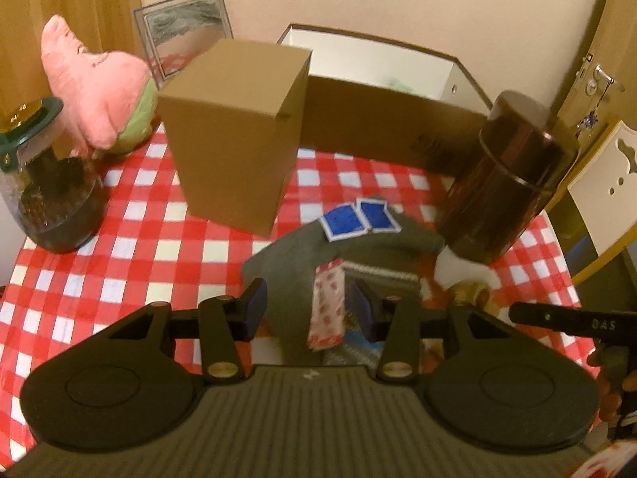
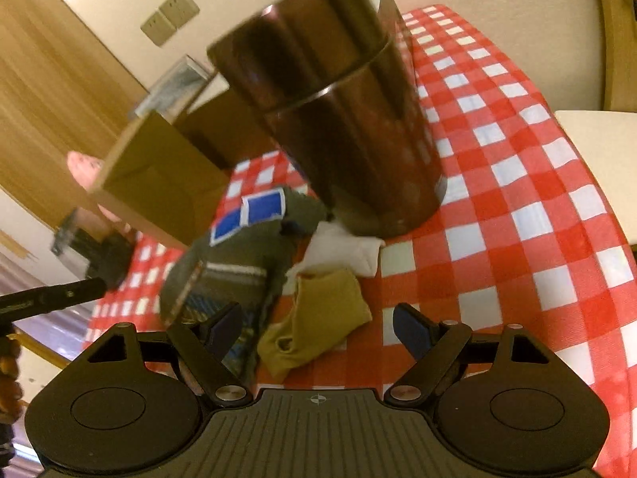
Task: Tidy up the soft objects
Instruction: 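Move both tools back toward the grey knit hat, then grasp the beige sock with the right tool while the left grasps the red-white packet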
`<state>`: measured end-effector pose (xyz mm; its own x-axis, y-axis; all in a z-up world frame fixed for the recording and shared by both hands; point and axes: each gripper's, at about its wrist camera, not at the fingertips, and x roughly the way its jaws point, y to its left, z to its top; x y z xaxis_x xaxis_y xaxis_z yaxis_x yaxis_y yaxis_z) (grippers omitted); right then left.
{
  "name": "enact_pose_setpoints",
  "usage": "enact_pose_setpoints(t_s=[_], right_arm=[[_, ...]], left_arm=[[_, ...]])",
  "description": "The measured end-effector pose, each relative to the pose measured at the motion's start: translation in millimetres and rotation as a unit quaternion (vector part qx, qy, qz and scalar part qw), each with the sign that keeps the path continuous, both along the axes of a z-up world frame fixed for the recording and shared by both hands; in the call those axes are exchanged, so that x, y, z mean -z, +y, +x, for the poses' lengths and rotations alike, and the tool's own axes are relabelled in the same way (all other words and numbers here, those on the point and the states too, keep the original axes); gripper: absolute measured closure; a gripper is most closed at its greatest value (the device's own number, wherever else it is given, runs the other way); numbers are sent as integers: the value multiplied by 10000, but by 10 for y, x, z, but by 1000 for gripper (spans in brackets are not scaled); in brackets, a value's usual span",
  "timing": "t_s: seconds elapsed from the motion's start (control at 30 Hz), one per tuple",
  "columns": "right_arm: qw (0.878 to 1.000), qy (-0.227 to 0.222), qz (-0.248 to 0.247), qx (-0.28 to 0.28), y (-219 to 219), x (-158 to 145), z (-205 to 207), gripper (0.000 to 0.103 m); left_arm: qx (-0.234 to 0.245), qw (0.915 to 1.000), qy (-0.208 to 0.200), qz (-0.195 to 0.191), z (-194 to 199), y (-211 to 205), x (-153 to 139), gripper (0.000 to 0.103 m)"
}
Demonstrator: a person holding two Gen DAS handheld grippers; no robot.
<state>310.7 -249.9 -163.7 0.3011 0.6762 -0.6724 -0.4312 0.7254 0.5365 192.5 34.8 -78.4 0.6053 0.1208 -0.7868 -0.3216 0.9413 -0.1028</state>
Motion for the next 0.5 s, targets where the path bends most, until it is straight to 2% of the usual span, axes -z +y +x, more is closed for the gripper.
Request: enact_pose_setpoints(t_s=[0.13,0.4,0.5], right_arm=[[9998,-37,-214,48,161,63,-33,20],[9947,-374,-901,312,573,178,-115,21],[9922,-441,-1096,400,715,248,-120,29]], left_arm=[[57,9999,98,-107,-35,75,96,60],[344,9992,209,-23,-52,194,180,60],[462,9986,261,-78,-45,252,223,60]])
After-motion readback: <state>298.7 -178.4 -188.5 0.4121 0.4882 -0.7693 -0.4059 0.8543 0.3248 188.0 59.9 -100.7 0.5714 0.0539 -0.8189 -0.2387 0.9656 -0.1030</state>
